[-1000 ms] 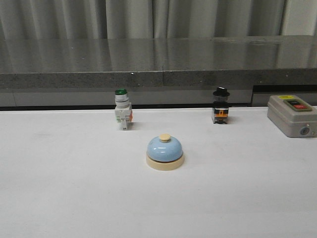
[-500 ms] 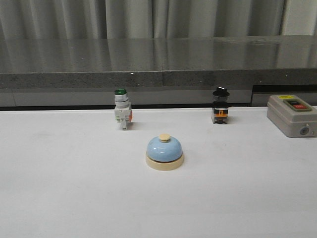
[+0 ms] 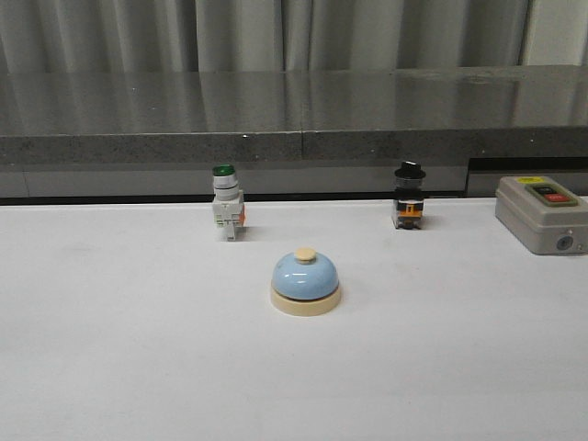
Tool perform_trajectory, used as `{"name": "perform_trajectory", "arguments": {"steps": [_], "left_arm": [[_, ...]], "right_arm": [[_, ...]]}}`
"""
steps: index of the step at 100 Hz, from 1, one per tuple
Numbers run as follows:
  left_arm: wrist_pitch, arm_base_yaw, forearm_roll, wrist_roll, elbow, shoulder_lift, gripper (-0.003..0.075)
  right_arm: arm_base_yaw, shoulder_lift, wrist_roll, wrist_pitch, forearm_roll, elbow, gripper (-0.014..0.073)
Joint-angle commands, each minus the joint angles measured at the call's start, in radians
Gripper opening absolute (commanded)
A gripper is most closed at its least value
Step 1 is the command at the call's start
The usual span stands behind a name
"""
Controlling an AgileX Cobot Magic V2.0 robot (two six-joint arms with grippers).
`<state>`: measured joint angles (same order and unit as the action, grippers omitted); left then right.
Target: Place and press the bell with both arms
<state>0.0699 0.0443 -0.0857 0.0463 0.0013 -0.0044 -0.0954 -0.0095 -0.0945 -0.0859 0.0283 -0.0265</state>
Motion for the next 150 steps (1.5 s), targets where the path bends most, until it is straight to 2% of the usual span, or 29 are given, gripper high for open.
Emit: {"name": "perform_trajectory", "arguments": {"steps": [1,13,26,48,73,92,120,150], "left_arm": [[-0.084,-0.005,0.007,0.007,0.04,-0.03,-0.002],[-0.084,-0.009,0.007,0.007,0.04,-0.03,-0.002],[-0.084,-0.009,0.007,0.007,0.04,-0.03,-0.002],[-0.084,-0.009,0.007,0.007,0.04,-0.03,-0.0019],[-0.084,-0.009,0.007,0.007,0.04,-0.03,-0.002],[-0.084,-0.009,0.007,0.007,0.04,-0.03,-0.0019],[-0.084,-0.009,0.007,0.007,0.04,-0.03,-0.002],[-0.084,-0.009,0.007,0.007,0.04,-0.03,-0.0019]], "right_arm": [[0.007,-0.016,-0.001,0.12,0.003,0.014,-0.006],[0.007,-0.015,-0.001,0.17,0.003,0.022,-0.006],[0.007,0.002,-0.001,0.086,0.003,0.096,-0.006],[0.007,0.227,-0.001,-0.316,0.002,0.418,-0.006],[0.007,0.601,0.0,-0.607,0.002,0.774,-0.006],[0.007,0.8,0.0,-0.63,-0.019,0.904,-0.006],[-0.003,0.956,0.013,-0.608,-0.038,0.914,-0.006],[-0.169,1.15,0.055,-0.616,-0.042,1.016,-0.006]]}}
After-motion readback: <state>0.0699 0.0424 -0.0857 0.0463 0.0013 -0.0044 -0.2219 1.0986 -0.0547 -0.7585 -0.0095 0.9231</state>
